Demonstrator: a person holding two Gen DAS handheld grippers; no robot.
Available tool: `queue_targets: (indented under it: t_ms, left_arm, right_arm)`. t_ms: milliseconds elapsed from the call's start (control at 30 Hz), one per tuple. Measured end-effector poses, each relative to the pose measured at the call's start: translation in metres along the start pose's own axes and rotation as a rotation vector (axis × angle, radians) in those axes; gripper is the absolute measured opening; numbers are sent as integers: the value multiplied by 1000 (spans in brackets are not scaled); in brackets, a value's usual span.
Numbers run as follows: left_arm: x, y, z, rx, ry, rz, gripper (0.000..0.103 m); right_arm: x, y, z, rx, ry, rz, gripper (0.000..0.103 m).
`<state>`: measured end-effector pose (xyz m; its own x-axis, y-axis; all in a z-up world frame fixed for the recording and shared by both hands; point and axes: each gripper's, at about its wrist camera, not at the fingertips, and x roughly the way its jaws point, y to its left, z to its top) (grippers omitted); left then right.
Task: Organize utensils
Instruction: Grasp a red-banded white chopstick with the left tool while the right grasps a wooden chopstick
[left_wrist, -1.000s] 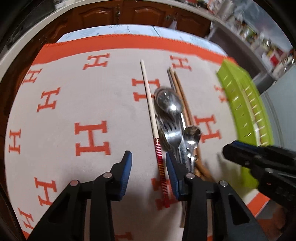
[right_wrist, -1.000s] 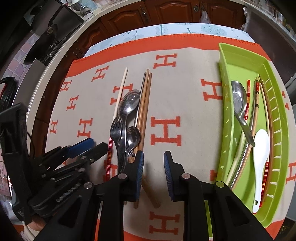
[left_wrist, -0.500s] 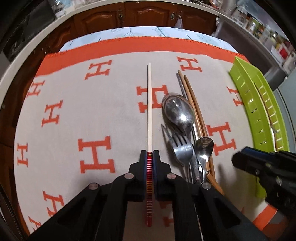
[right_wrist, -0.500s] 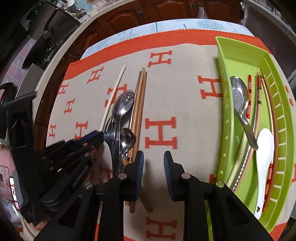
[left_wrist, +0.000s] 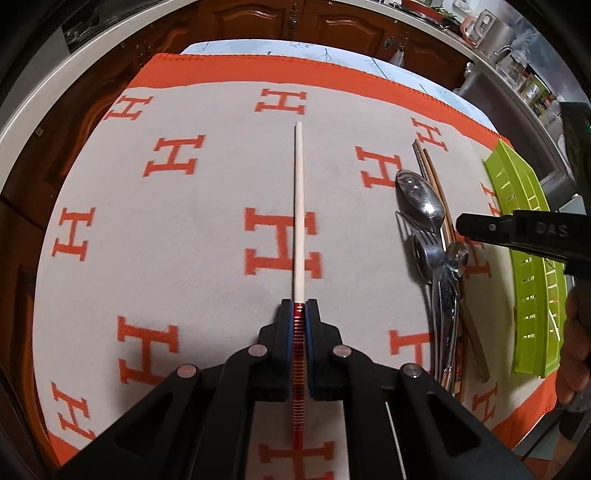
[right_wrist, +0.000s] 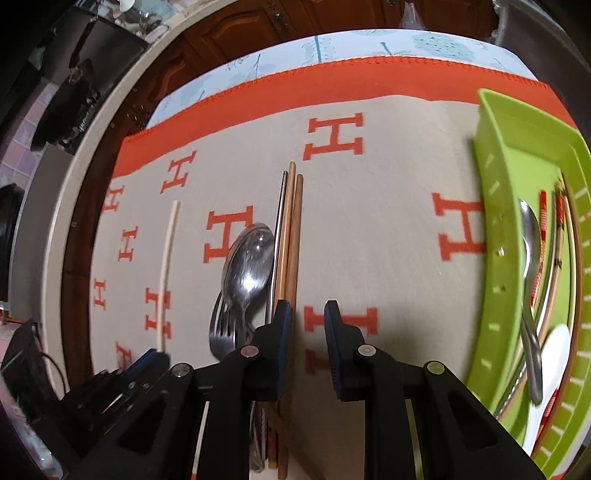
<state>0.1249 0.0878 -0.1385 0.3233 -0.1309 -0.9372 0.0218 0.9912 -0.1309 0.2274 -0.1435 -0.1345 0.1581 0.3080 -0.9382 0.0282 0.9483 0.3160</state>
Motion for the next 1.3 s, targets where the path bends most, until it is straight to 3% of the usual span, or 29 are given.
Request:
queue_targets:
  t_ms: [200,467,667,933,1300]
  left_arm:
    - [2,-1,0,1,-4,-3,4]
    - [-2,3,-3,-5,-10,-16,4]
    - [-2,6,-3,-11,-9,-28,4]
    - [-2,4,-4,3,-14,-16,4]
    - [5,-9,11,25,-18,20,5]
  right_arm:
    - [10,17,10,-62,6,-82,13]
    - [11,27,1,-76,27,-78,10]
    - [12,39,-1,-131,48,-176,10]
    - [12,39,-18,-175,36,-212,9]
    - [-18,4,-39,-85,-40,-132,6]
